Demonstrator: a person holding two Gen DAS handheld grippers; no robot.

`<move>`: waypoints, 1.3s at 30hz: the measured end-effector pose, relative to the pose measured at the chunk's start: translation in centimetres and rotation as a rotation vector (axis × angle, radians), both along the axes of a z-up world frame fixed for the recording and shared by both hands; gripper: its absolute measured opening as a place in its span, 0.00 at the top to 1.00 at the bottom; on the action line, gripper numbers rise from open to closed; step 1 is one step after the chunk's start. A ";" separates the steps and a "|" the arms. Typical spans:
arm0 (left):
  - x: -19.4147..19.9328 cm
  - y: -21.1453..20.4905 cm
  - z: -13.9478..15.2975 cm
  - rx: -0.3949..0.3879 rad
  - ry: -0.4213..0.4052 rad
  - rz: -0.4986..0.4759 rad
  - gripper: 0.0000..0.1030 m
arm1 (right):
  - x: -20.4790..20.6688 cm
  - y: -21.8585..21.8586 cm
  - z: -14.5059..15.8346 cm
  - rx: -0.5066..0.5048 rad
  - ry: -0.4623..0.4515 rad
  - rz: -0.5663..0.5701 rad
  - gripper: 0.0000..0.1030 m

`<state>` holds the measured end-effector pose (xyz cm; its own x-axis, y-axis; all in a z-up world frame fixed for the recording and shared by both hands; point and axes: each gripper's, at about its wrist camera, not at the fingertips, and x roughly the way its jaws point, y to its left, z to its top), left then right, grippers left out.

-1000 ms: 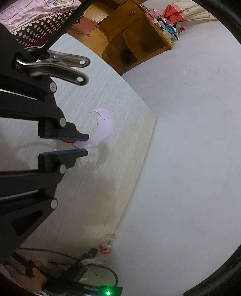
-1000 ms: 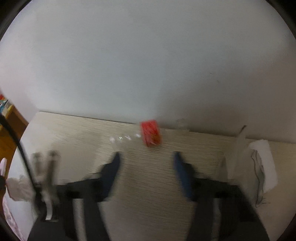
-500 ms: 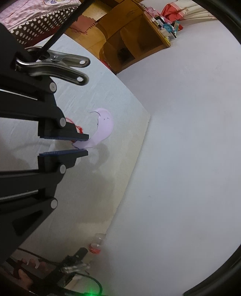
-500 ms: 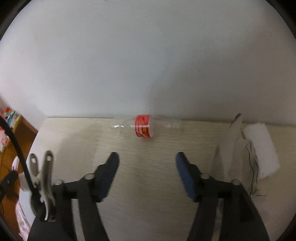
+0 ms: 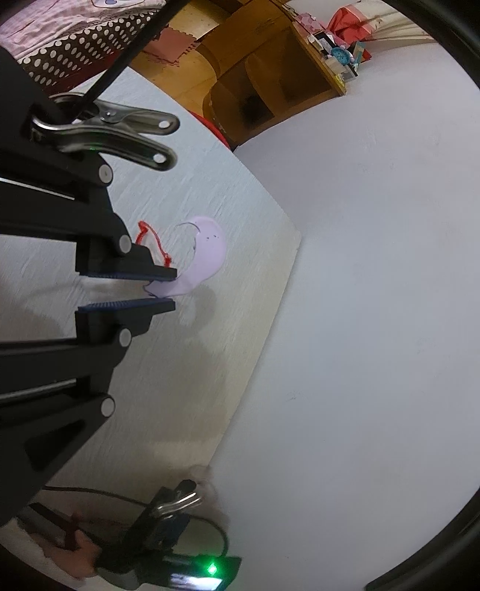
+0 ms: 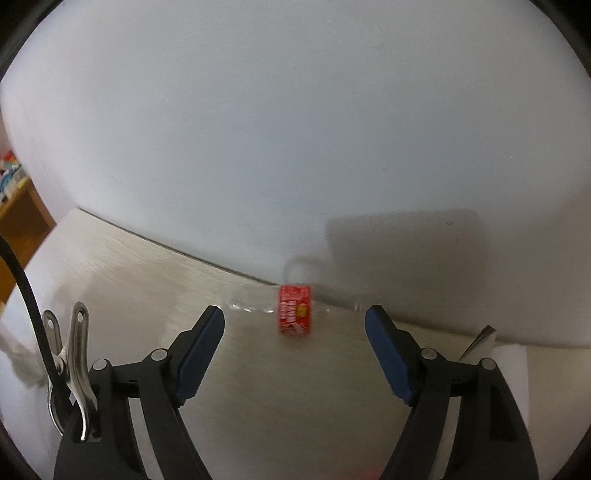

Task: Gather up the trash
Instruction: 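Grasp the clear plastic bottle by its cap with the right tool while the left tool holds the sock, then carry the sock and bottle with both tools over the red bucket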

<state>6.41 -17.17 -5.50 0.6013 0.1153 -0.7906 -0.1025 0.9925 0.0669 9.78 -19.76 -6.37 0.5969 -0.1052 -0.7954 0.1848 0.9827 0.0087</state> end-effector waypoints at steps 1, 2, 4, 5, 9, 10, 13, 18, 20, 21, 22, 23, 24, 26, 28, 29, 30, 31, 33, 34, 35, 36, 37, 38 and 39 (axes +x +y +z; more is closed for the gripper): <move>0.1 0.0 -0.1 -0.002 0.002 0.001 0.91 | 0.5 0.1 -0.4 0.007 0.019 -0.021 0.21; 0.2 -0.1 -0.1 -0.005 0.003 0.003 0.91 | 1.0 -0.1 -1.0 0.003 0.043 -0.070 0.21; 0.6 0.4 0.0 -0.008 0.002 0.004 0.91 | 1.9 -0.2 -2.0 -0.007 0.070 -0.164 0.20; 0.7 0.6 0.0 -0.009 0.000 0.003 0.91 | 2.2 -0.1 -2.2 -0.001 0.056 -0.205 0.14; 0.3 0.7 0.5 0.002 -0.009 -0.007 0.91 | 3.4 0.9 -2.4 0.001 0.024 -0.233 0.20; 0.3 0.8 0.5 0.004 -0.009 -0.005 0.91 | 3.3 1.0 -2.4 0.001 0.016 -0.248 0.25; 0.1 0.7 0.2 0.001 -0.002 -0.002 0.91 | 2.3 1.2 -2.2 -0.013 -0.001 -0.270 0.81; 0.5 1.0 0.1 -0.010 0.000 0.003 0.91 | 2.8 1.7 -2.2 0.010 0.012 -0.224 0.81; 0.5 1.3 0.2 -0.013 -0.007 0.000 0.91 | 1.8 2.0 -1.8 0.049 0.003 -0.207 0.81; 0.4 1.5 0.4 -0.013 -0.013 -0.003 0.91 | 1.5 2.3 -1.6 0.062 0.005 -0.199 0.81; 0.4 1.7 0.7 -0.010 -0.025 -0.002 0.91 | 1.1 2.7 -1.3 0.075 0.004 -0.186 0.81; 0.3 2.0 0.9 -0.010 -0.033 0.004 0.91 | 0.9 3.4 -1.0 0.078 0.001 -0.166 0.81; 0.4 2.4 1.2 -0.022 -0.039 0.012 0.91 | 0.8 4.1 -0.7 0.074 -0.004 -0.148 0.81; 0.4 3.1 1.7 -0.039 -0.045 0.020 0.91 | 1.0 5.5 -0.3 0.067 -0.010 -0.112 0.81; 0.3 3.8 2.6 -0.039 -0.066 0.017 0.91 | 1.1 6.6 -0.3 0.074 -0.007 -0.076 0.81; 0.2 4.1 3.2 -0.033 -0.081 0.018 0.91 | 1.5 7.5 -0.2 0.082 -0.011 -0.058 0.81; 0.1 4.3 3.8 -0.033 -0.091 0.020 0.91 | 1.8 8.3 -0.1 0.088 -0.015 -0.044 0.81; 0.1 4.6 4.3 -0.036 -0.096 0.023 0.91 | 2.0 9.2 0.1 0.091 -0.018 -0.029 0.80; 0.0 5.2 5.3 -0.033 -0.112 0.033 0.91 | 2.7 11.5 0.8 0.099 -0.036 0.013 0.80; 0.0 5.5 5.7 -0.030 -0.118 0.036 0.91 | 3.3 12.6 1.0 0.103 -0.044 0.029 0.80; 0.0 5.7 5.9 -0.026 -0.121 0.038 0.91 | 3.8 14.0 1.6 0.112 -0.058 0.058 0.80; -0.1 6.0 6.2 -0.022 -0.126 0.042 0.91 | 4.1 15.1 1.9 0.116 -0.068 0.077 0.80; -0.1 6.3 6.6 -0.023 -0.130 0.047 0.91 | 4.5 16.3 2.4 0.119 -0.079 0.097 0.80; -0.1 6.6 6.8 -0.024 -0.131 0.049 0.91 | 4.6 17.7 3.0 0.128 -0.089 0.119 0.80; 0.0 7.0 7.2 -0.016 -0.135 0.053 0.91 | 5.0 18.7 3.3 0.138 -0.098 0.133 0.80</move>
<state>6.38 -10.20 1.71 0.6956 0.1375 -0.7052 -0.1618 0.9863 0.0327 14.81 -1.04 -3.03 0.6732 0.0858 -0.7345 0.0452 0.9866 0.1567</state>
